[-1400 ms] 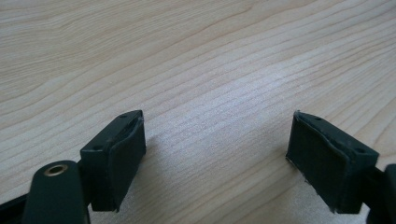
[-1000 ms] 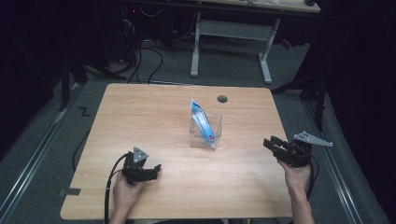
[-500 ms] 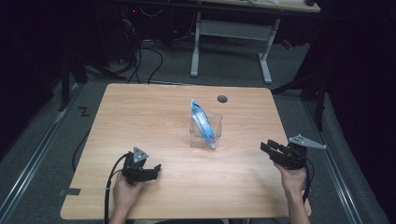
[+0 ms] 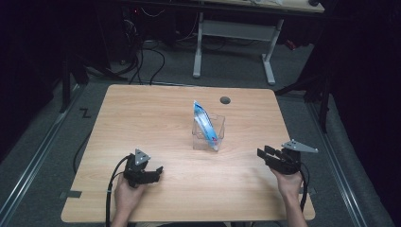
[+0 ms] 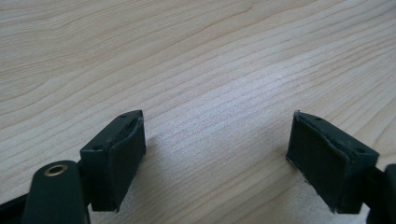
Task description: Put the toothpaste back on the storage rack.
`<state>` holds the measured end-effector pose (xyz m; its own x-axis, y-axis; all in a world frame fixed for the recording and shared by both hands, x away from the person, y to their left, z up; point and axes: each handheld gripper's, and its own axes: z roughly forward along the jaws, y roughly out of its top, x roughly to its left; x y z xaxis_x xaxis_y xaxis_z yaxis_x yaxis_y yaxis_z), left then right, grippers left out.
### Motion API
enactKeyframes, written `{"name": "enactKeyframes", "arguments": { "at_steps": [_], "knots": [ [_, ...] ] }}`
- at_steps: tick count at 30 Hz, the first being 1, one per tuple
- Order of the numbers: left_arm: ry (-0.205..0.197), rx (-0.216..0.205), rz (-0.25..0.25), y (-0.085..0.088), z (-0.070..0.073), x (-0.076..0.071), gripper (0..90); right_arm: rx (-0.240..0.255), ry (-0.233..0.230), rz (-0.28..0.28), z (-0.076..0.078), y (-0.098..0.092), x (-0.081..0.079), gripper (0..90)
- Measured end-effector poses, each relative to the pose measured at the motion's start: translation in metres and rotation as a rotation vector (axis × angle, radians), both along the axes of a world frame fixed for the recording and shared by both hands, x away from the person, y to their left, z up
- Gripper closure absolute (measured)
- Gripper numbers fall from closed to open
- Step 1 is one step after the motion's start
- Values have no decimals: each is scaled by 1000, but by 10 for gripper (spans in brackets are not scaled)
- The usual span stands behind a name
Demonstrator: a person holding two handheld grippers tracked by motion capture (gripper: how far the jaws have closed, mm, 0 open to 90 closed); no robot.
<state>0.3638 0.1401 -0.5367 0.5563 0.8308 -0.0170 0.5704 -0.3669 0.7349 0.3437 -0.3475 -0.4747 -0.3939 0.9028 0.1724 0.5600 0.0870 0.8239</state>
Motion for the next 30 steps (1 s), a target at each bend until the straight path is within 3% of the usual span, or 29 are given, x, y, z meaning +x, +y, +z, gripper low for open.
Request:
{"name": "enactKeyframes", "arguments": {
  "at_steps": [12,24,30],
  "knots": [
    [0,1,-1,0,0,0,196,-70,53,11,-17,11,3,563],
    [0,1,-1,0,0,0,195,-105,68,10,-30,18,9,562],
    [0,1,-1,0,0,0,195,-148,68,10,-38,23,11,549]
  ]
}}
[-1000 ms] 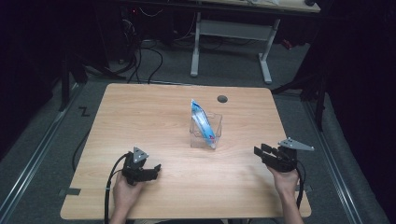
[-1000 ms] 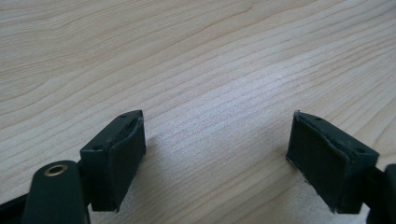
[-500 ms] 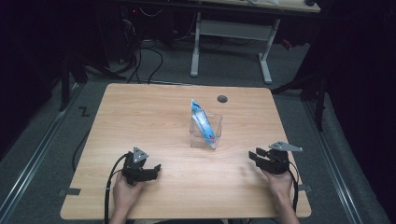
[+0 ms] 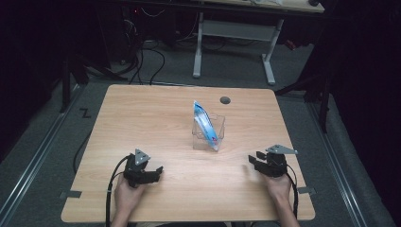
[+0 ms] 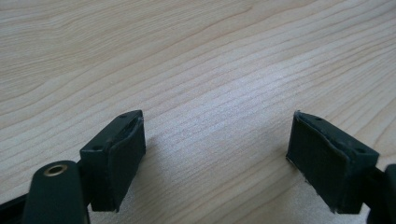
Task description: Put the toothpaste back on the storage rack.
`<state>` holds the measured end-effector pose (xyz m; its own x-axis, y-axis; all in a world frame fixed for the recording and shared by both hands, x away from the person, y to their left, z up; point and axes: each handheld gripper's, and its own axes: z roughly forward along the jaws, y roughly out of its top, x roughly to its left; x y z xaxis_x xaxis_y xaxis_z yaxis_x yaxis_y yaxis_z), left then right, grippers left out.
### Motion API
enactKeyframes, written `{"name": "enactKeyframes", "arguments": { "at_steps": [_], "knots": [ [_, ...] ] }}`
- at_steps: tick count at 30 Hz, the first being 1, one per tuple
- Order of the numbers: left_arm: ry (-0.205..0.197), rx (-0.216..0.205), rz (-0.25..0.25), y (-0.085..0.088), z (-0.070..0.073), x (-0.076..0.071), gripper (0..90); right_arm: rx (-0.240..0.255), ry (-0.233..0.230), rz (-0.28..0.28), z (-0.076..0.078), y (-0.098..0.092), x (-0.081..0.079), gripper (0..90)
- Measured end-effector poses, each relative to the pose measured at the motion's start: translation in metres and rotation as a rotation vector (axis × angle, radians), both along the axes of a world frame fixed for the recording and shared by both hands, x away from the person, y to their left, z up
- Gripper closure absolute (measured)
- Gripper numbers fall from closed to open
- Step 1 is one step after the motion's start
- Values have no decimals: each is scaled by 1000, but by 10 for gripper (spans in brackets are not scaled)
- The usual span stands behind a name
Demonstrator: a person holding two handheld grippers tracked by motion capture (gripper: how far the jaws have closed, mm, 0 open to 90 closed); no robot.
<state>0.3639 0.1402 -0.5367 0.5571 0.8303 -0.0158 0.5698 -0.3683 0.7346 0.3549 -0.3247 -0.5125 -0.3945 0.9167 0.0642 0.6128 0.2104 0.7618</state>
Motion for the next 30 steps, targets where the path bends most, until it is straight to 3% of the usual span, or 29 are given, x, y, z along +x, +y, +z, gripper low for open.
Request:
{"name": "enactKeyframes", "arguments": {
  "at_steps": [11,30],
  "knots": [
    [0,0,0,0,0,0,195,-14,11,-23,-9,1,6,533],
    [0,0,0,0,0,0,195,-57,17,-13,-18,13,12,492]
  ]
}}
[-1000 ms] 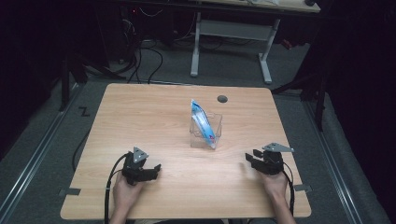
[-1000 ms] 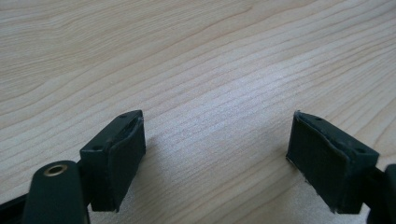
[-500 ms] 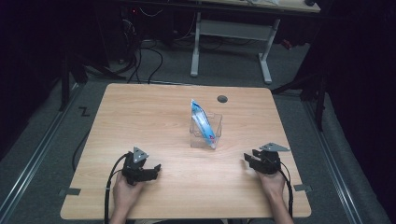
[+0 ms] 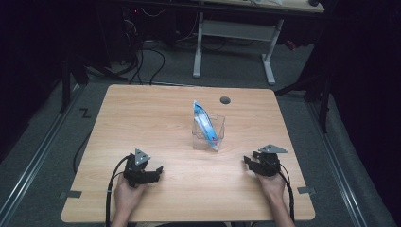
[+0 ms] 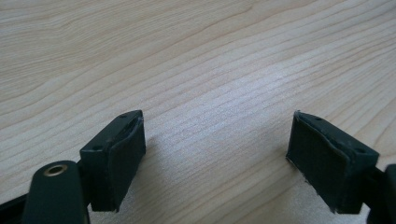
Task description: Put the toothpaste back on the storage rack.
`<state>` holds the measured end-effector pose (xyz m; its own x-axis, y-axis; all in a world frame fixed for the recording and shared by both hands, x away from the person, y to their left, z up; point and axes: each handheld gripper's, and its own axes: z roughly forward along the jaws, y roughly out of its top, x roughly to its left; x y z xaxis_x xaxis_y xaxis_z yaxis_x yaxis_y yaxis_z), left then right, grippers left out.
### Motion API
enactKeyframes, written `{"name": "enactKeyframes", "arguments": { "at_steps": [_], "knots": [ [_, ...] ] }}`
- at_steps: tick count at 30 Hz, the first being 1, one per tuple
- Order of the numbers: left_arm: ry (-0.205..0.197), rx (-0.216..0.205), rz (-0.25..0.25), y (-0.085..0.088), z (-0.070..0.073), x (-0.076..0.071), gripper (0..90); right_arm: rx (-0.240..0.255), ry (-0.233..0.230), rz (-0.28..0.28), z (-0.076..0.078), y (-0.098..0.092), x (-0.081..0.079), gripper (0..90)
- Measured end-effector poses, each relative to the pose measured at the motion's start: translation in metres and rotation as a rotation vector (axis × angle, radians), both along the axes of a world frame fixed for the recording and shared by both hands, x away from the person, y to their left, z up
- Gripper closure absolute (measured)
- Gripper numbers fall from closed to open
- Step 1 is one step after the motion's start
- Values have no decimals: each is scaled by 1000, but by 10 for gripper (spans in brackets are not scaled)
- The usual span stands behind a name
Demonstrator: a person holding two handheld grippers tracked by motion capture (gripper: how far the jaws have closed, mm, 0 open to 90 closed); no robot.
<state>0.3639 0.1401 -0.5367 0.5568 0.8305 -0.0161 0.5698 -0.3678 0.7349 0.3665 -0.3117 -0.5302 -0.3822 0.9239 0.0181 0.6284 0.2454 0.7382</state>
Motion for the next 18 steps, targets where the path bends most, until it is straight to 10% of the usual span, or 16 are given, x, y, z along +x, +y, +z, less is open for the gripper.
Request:
{"name": "enactKeyframes", "arguments": {
  "at_steps": [18],
  "knots": [
    [0,0,0,0,0,0,195,-38,-4,-9,0,3,1,432]
  ]
}}
